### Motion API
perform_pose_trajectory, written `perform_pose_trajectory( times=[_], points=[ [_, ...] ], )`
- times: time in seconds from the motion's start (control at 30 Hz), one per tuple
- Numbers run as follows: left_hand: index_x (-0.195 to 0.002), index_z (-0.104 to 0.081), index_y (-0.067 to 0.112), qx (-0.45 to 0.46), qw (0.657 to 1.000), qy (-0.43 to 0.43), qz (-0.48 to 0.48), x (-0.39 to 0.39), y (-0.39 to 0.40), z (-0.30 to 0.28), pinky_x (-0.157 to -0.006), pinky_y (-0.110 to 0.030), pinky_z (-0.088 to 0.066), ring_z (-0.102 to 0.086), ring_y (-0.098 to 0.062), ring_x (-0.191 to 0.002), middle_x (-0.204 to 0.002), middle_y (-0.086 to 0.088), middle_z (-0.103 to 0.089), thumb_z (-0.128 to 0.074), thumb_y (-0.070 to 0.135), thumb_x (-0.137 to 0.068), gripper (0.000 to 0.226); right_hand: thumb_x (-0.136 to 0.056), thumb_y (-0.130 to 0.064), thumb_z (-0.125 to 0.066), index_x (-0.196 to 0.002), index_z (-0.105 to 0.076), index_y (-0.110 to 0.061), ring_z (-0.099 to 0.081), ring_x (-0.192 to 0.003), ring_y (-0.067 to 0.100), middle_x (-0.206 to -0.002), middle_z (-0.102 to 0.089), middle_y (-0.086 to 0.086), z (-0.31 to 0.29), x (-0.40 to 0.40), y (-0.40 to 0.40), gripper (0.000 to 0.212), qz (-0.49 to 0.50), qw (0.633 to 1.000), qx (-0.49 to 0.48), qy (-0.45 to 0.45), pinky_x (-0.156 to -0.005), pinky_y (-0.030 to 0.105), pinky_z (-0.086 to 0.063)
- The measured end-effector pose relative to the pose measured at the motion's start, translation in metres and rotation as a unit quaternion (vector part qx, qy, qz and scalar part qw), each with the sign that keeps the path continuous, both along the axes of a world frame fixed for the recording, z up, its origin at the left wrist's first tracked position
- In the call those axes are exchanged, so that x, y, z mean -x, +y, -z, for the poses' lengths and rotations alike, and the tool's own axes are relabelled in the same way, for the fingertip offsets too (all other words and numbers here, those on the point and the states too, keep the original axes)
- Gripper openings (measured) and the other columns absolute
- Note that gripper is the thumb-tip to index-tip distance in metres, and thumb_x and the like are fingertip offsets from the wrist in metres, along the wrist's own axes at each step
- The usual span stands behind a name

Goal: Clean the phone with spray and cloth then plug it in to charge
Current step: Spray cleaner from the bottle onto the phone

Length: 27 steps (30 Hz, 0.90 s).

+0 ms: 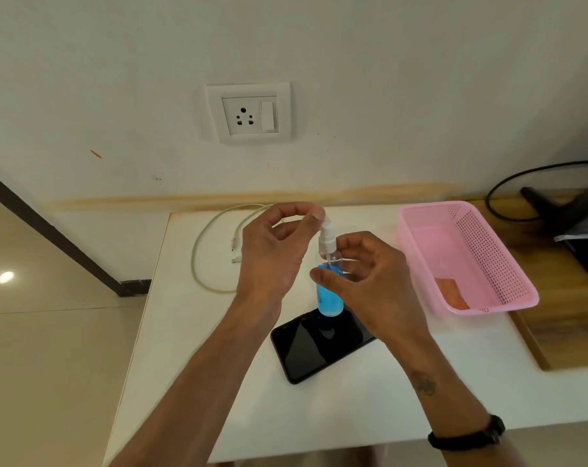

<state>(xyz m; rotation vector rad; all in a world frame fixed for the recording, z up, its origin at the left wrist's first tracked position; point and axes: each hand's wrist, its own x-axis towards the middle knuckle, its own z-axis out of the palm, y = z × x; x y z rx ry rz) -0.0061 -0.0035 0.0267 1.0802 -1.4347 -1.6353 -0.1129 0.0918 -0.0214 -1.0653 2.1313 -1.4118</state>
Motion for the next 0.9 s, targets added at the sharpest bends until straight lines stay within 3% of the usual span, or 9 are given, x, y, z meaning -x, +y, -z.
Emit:
perform_pose_trajectory(
  times=[0.27, 0.6, 0.9],
  points=[
    [-0.105, -0.078, 0.029, 0.069, 0.998, -0.007, 0.013, 0.0002, -0.0017, 0.0036, -0.073, -0.007, -0.055, -0.073, 0.005, -0.087, -0.092, 0.021, -0.079, -0.070, 0.028, -0.098, 0.011, -0.063, -0.066, -0.079, -0.092, -0.055, -0.055, -0.061, -0.085, -0.027, -0.088, -0.057, -0.056, 0.0004, 0.0011, 0.0004, 0.039, -0.002, 1.000, -0.003, -0.003, -0.058, -0.005, -0.041],
    [-0.111, -0.079, 0.025, 0.097, 0.995, -0.022, 0.026, -0.0006, -0.0019, 0.0055, -0.084, -0.011, -0.057, -0.071, 0.003, -0.097, -0.103, 0.016, -0.079, -0.071, 0.027, -0.097, 0.016, -0.060, -0.068, -0.079, -0.090, -0.055, -0.053, -0.058, -0.079, -0.031, -0.083, -0.054, -0.059, -0.0016, 0.0007, 0.0017, 0.041, 0.001, 1.000, -0.006, -0.018, -0.053, -0.006, -0.038],
    [-0.111, -0.079, 0.025, 0.087, 0.996, -0.026, 0.026, -0.0003, -0.0027, 0.0056, -0.082, -0.010, -0.056, -0.070, 0.004, -0.095, -0.103, 0.016, -0.078, -0.071, 0.027, -0.097, 0.016, -0.061, -0.068, -0.077, -0.092, -0.053, -0.054, -0.056, -0.078, -0.033, -0.081, -0.051, -0.062, -0.0016, 0.0007, 0.0012, 0.042, -0.003, 1.000, -0.009, -0.012, -0.053, -0.007, -0.037]
  ],
)
